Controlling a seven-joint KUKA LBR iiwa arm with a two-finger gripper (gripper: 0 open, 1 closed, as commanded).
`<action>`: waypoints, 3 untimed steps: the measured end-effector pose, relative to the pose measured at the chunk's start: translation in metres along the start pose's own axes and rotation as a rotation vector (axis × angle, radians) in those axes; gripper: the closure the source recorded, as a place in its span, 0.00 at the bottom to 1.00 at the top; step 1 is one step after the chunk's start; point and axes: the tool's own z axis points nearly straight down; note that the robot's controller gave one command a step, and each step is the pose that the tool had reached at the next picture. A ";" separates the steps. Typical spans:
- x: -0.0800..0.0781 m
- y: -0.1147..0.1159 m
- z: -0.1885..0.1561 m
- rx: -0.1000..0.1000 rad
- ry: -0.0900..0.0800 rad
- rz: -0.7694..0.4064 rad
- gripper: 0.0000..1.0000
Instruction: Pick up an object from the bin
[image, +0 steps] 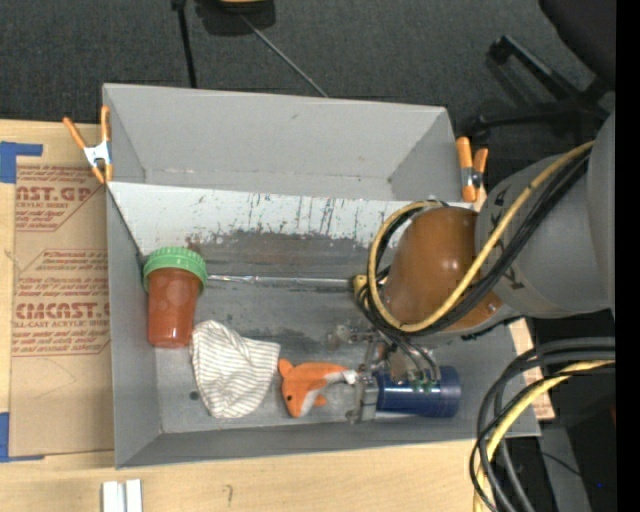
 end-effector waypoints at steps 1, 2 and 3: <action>-0.005 0.052 0.042 0.000 0.000 -0.024 1.00; -0.005 0.051 0.042 0.001 0.000 -0.024 1.00; -0.030 0.060 -0.152 0.002 -0.011 -0.075 1.00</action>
Offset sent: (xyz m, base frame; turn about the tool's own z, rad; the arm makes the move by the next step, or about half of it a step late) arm 0.0000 0.0000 0.0000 0.0000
